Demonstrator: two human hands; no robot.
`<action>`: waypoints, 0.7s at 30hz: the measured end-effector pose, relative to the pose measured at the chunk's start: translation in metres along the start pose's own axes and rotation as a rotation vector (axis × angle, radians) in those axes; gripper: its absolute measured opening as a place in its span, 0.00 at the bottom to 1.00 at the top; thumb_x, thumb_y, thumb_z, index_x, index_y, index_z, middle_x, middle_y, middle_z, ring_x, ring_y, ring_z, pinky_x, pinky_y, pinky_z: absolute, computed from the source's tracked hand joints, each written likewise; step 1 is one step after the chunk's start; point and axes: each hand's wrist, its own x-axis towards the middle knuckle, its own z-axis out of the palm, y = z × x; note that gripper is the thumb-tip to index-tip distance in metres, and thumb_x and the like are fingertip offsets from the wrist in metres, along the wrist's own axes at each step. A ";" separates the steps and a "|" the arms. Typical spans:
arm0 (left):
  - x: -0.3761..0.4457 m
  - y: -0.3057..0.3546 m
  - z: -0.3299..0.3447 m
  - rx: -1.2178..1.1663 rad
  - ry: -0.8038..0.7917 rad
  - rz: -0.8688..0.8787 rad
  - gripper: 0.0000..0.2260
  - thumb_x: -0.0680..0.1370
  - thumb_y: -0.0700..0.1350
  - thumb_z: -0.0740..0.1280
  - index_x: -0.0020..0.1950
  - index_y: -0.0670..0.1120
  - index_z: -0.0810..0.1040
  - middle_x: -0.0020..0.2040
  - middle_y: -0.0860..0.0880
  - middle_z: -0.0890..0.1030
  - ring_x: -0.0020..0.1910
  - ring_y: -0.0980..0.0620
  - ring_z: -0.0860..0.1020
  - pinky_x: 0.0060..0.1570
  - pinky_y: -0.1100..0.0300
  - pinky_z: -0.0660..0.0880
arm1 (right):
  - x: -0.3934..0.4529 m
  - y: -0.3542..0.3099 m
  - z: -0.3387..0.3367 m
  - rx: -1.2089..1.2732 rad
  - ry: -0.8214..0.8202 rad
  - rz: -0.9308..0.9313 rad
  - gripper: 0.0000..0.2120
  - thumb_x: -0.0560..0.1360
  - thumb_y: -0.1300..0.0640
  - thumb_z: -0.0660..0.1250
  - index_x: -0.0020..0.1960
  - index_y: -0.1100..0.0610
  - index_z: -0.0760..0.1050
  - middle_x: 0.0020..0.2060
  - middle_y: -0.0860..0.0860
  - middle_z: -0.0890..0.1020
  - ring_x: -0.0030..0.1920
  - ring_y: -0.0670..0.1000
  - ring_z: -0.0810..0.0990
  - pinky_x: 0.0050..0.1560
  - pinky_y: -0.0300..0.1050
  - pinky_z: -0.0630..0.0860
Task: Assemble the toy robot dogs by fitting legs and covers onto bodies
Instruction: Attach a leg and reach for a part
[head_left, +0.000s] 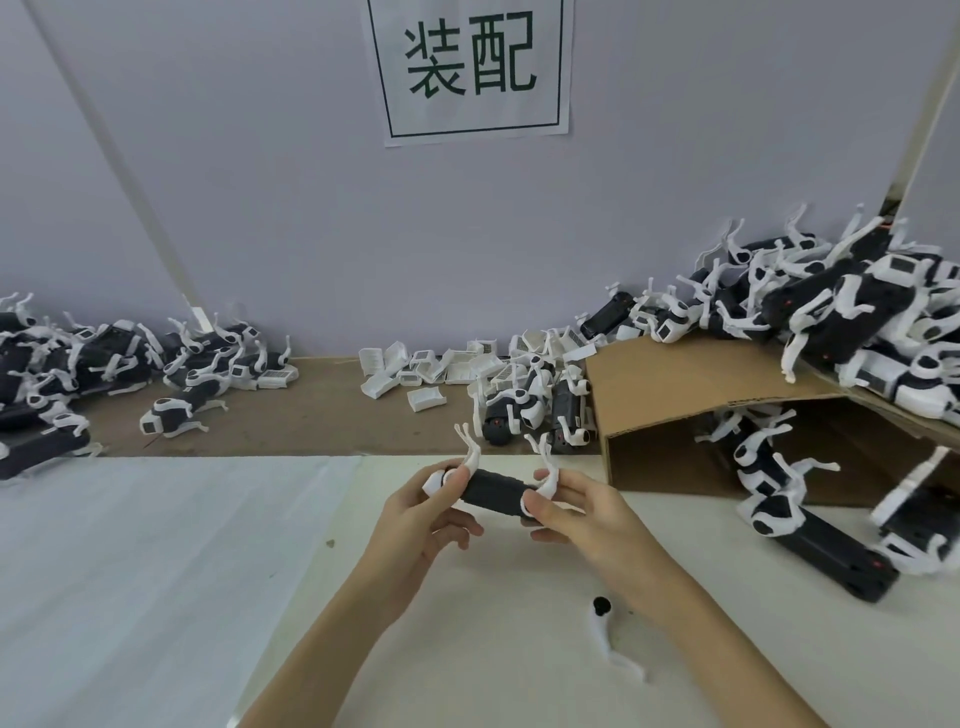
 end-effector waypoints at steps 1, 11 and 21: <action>0.000 0.002 0.000 -0.022 -0.026 -0.018 0.19 0.76 0.51 0.77 0.65 0.46 0.85 0.54 0.41 0.81 0.41 0.41 0.81 0.38 0.56 0.77 | -0.001 -0.001 -0.001 0.000 -0.009 -0.006 0.26 0.72 0.49 0.78 0.67 0.51 0.77 0.58 0.51 0.85 0.51 0.54 0.88 0.50 0.44 0.84; 0.001 0.017 -0.012 -0.206 -0.031 -0.204 0.27 0.81 0.69 0.60 0.62 0.47 0.81 0.59 0.41 0.86 0.45 0.37 0.86 0.34 0.56 0.75 | -0.010 -0.013 0.000 -0.295 -0.165 -0.186 0.37 0.79 0.62 0.73 0.74 0.27 0.66 0.67 0.45 0.77 0.49 0.54 0.88 0.58 0.45 0.82; 0.001 0.005 -0.006 -0.048 -0.012 0.001 0.11 0.78 0.38 0.67 0.61 0.42 0.80 0.57 0.32 0.79 0.43 0.39 0.80 0.41 0.45 0.80 | -0.007 -0.011 -0.002 0.079 -0.130 -0.105 0.20 0.80 0.42 0.67 0.72 0.41 0.76 0.59 0.49 0.84 0.64 0.58 0.82 0.64 0.54 0.80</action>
